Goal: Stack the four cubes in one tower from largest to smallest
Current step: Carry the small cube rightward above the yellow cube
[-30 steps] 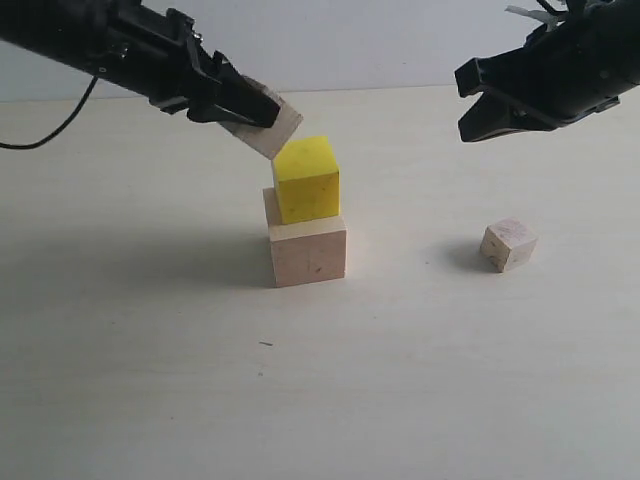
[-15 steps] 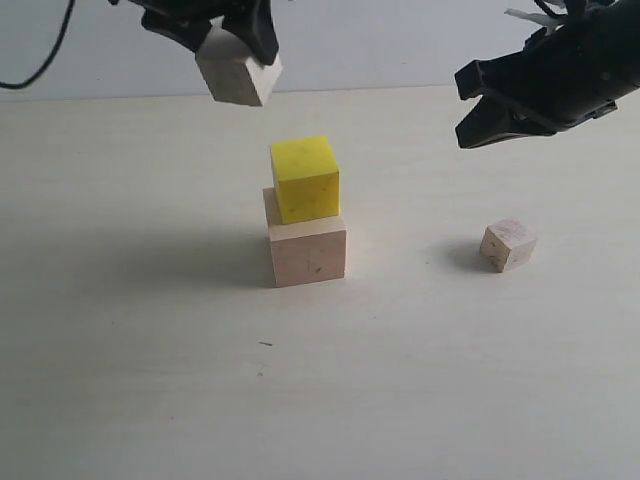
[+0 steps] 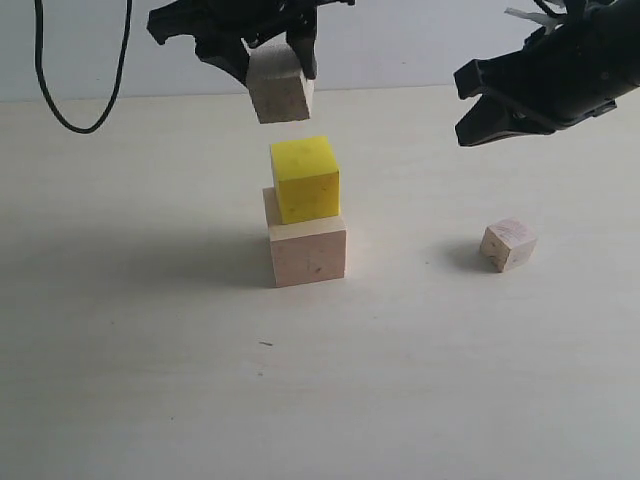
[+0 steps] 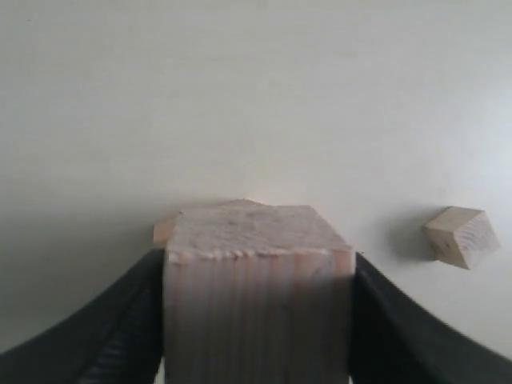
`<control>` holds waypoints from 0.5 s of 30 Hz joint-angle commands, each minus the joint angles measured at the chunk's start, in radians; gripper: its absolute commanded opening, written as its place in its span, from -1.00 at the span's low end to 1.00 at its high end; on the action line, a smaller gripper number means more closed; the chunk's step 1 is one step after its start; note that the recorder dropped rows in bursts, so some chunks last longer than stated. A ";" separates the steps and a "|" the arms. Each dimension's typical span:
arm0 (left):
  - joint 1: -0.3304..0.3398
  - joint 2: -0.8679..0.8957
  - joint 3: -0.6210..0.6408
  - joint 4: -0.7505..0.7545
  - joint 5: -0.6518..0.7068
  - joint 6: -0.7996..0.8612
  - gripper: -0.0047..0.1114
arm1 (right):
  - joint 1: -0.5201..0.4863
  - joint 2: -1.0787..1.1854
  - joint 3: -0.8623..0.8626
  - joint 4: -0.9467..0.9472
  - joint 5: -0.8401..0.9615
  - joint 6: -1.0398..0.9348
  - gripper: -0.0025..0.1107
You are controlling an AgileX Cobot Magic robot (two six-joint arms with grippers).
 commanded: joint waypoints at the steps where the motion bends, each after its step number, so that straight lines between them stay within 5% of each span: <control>1: -0.017 -0.001 -0.019 0.007 -0.003 -0.089 -0.92 | -0.003 -0.003 0.006 -0.002 -0.078 -0.005 -0.96; 15: -0.088 0.027 -0.019 0.007 -0.003 -0.191 -0.92 | -0.003 -0.003 0.006 0.000 -0.103 0.001 -0.96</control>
